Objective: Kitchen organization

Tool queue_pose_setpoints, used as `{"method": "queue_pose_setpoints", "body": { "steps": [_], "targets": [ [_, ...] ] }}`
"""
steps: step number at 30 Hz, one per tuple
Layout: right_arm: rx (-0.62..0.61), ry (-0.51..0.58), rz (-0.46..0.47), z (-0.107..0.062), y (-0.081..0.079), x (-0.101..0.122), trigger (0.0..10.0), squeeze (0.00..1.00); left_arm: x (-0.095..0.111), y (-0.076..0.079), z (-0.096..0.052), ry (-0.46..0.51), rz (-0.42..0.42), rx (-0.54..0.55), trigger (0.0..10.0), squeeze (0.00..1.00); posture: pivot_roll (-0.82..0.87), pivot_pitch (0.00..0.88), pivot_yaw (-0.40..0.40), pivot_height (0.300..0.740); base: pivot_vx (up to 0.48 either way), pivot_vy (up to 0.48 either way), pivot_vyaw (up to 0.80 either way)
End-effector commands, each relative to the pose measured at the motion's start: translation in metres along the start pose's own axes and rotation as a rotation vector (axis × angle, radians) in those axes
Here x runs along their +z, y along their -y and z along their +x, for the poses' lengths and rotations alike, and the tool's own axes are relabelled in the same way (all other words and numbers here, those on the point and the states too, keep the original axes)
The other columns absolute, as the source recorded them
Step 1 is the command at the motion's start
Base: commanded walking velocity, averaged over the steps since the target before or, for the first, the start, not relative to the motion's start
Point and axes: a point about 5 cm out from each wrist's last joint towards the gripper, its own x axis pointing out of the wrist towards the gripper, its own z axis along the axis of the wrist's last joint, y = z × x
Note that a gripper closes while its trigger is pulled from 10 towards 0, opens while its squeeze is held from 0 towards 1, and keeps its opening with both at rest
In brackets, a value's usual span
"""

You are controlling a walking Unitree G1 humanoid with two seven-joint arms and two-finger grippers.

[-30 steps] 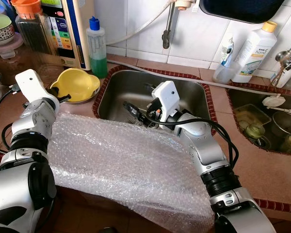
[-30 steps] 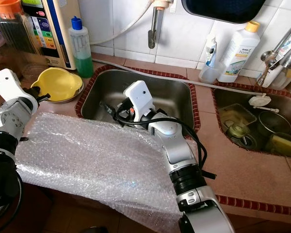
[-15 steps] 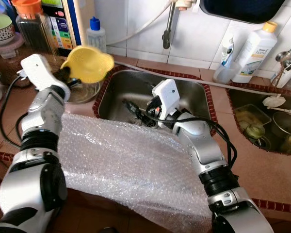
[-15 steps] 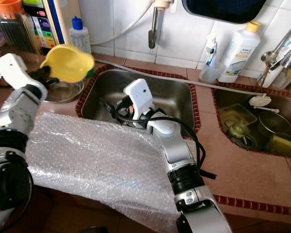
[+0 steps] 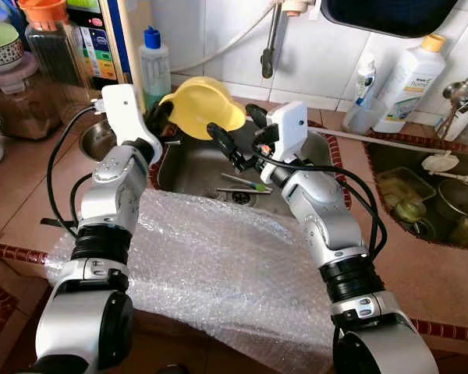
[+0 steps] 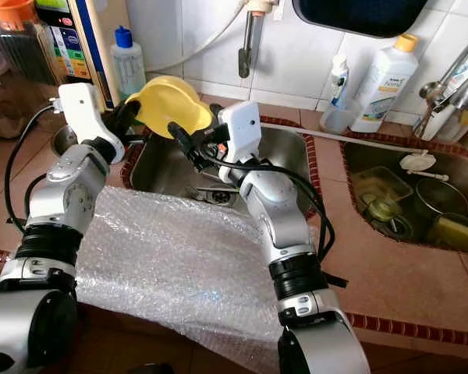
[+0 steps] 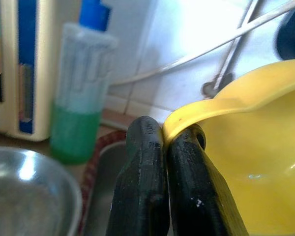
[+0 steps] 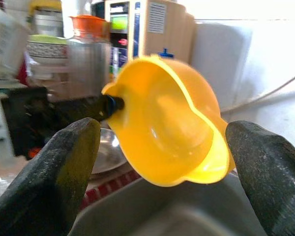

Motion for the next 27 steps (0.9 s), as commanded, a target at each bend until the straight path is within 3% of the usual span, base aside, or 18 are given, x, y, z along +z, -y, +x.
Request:
{"method": "queue_pose_setpoints", "body": {
  "steps": [1, 4, 5, 6, 7, 27],
  "targets": [
    [-0.026, -0.005, -0.032, 0.002, 0.006, 0.003, 10.0, 0.00, 0.002, 0.007, 0.000, 0.002, 0.007, -0.028, 0.0, 0.00, 0.11, 0.044, -0.062, 0.740, 0.000, 0.000, 0.00],
    [-0.042, -0.016, -0.057, 0.002, 0.009, 0.001, 10.0, 0.00, 0.005, 0.010, -0.001, 0.016, 0.009, -0.040, 0.0, 0.00, 0.12, 0.045, -0.060, 0.740, 0.000, 0.000, 0.00],
    [-0.088, -0.030, -0.071, 0.002, 0.014, 0.000, 3.9, 0.00, 0.007, 0.012, -0.002, 0.019, 0.010, -0.047, 0.0, 0.00, 0.12, 0.046, -0.059, 0.740, 0.000, 0.000, 0.00],
    [-0.110, -0.033, -0.076, 0.001, 0.018, 0.000, 2.9, 0.00, 0.008, 0.014, -0.002, 0.021, 0.010, -0.050, 0.0, 0.00, 0.12, 0.046, -0.059, 0.740, 0.000, 0.000, 0.00],
    [-0.133, -0.036, -0.089, 0.001, 0.021, 0.000, 0.0, 0.00, 0.008, 0.015, -0.002, 0.023, 0.009, -0.053, 0.0, 0.00, 0.12, 0.045, -0.057, 0.740, 0.000, 0.000, 0.00],
    [-0.218, -0.028, -0.108, 0.000, 0.035, -0.001, 0.0, 0.00, -0.002, 0.034, -0.014, -0.017, -0.022, -0.098, 0.0, 0.00, 0.13, 0.040, -0.047, 0.740, 0.000, 0.000, 0.00]
  ]
}}
